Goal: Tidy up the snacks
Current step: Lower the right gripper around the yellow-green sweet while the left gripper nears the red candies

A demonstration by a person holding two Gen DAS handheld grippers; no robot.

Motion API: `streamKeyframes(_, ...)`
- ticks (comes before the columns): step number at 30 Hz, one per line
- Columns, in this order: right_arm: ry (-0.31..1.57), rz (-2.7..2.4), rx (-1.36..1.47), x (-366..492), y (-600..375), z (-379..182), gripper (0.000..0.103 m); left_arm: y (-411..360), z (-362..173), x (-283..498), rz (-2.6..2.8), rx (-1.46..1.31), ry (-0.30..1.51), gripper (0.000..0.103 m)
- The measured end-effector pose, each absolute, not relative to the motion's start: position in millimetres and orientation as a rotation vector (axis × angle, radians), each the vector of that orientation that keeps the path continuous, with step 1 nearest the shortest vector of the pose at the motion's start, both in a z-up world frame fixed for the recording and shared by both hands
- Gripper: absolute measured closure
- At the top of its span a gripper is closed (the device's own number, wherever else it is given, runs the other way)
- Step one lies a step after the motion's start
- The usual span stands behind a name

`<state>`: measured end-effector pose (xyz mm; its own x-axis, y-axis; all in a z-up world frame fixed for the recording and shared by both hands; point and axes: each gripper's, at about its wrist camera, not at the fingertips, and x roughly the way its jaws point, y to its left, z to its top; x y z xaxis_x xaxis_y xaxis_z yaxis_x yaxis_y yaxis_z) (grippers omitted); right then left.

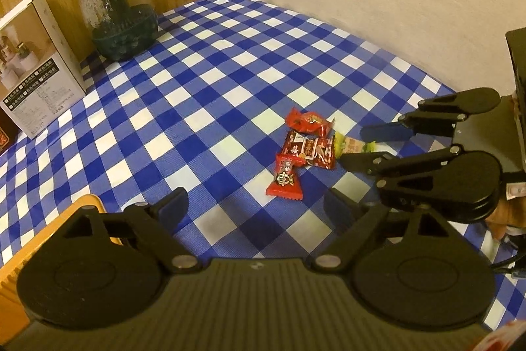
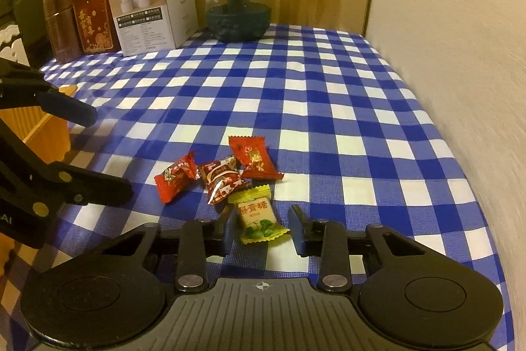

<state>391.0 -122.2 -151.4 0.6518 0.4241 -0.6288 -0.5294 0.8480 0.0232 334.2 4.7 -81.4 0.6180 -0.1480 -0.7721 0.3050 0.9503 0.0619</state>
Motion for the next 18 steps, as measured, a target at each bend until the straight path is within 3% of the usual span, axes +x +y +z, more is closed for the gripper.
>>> streamKeyframes(5,0.664,0.547,-0.172,390,-122,-152,0.073,6,-83,338,-0.262,0.174,0.874,0.015)
streamKeyframes(18,0.674,0.515,-0.159,389,-126,-149,0.075,-6,-93,348,-0.297,0.192,0.886,0.015)
